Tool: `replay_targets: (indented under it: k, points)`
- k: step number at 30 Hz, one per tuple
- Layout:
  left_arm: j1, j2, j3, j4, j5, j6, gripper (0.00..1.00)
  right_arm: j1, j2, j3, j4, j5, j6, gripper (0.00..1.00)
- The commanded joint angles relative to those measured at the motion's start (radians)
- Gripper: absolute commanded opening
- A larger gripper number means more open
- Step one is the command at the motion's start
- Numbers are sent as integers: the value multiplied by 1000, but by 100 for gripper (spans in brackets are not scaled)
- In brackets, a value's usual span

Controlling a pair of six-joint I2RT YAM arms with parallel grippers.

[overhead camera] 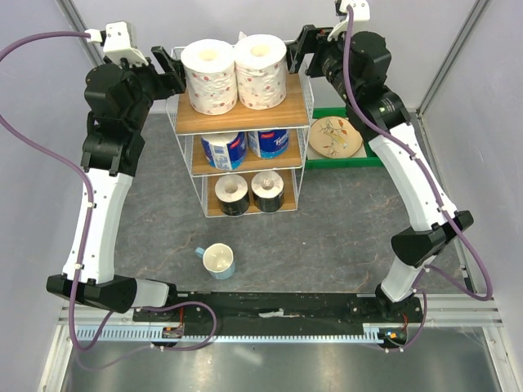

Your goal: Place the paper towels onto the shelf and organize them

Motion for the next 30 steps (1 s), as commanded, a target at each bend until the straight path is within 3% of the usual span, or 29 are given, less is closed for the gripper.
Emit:
replay_targets:
  k: [1,10,30]
  points:
    - [-2,-16,-7,18,97,-18,81,16,-79,-14,17,-39,6,90]
    - [-2,-24,-16,16,128,6,81,18,-124,-57,23,-33,-5,90]
    - [-1,-126,-96,19,-2,41,83,18,-119,-86,28,56,-15,91]
